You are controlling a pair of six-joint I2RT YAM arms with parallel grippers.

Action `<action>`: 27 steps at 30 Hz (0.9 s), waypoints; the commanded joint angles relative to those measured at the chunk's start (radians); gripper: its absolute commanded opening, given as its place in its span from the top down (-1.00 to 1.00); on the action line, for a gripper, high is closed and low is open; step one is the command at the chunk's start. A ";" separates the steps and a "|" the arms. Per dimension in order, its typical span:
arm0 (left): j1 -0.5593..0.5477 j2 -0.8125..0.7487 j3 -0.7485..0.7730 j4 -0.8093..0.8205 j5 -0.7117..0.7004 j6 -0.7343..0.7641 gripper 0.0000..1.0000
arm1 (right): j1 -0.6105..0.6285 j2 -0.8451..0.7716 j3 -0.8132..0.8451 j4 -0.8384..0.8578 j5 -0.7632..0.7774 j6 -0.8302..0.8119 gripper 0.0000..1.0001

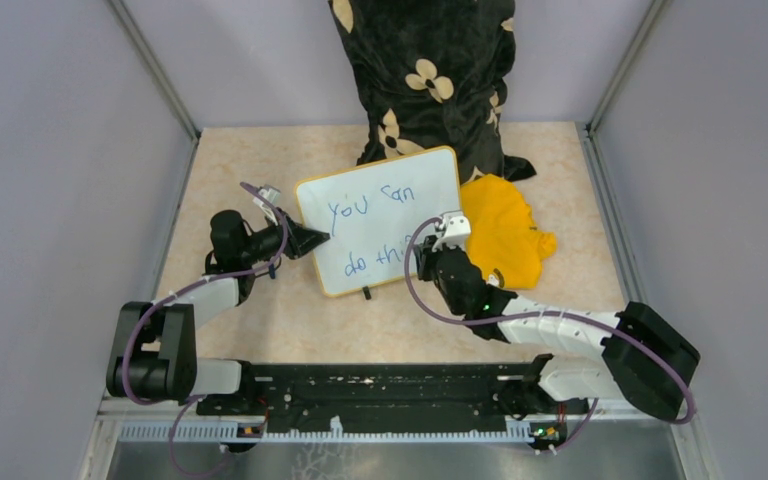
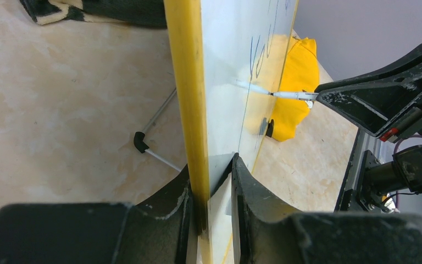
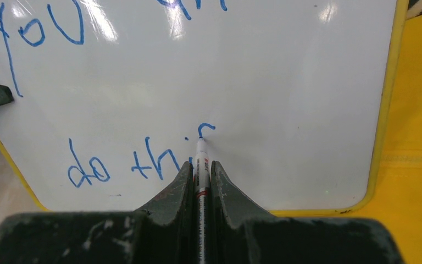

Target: Write a sentence on the whiteboard

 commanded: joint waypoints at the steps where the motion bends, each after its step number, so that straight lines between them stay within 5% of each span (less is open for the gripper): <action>1: -0.003 0.021 0.007 -0.066 -0.103 0.091 1.00 | -0.007 -0.032 -0.033 -0.014 -0.010 0.015 1.00; 27: -0.003 0.019 0.007 -0.066 -0.102 0.091 1.00 | -0.008 -0.098 -0.098 -0.060 0.003 -0.002 1.00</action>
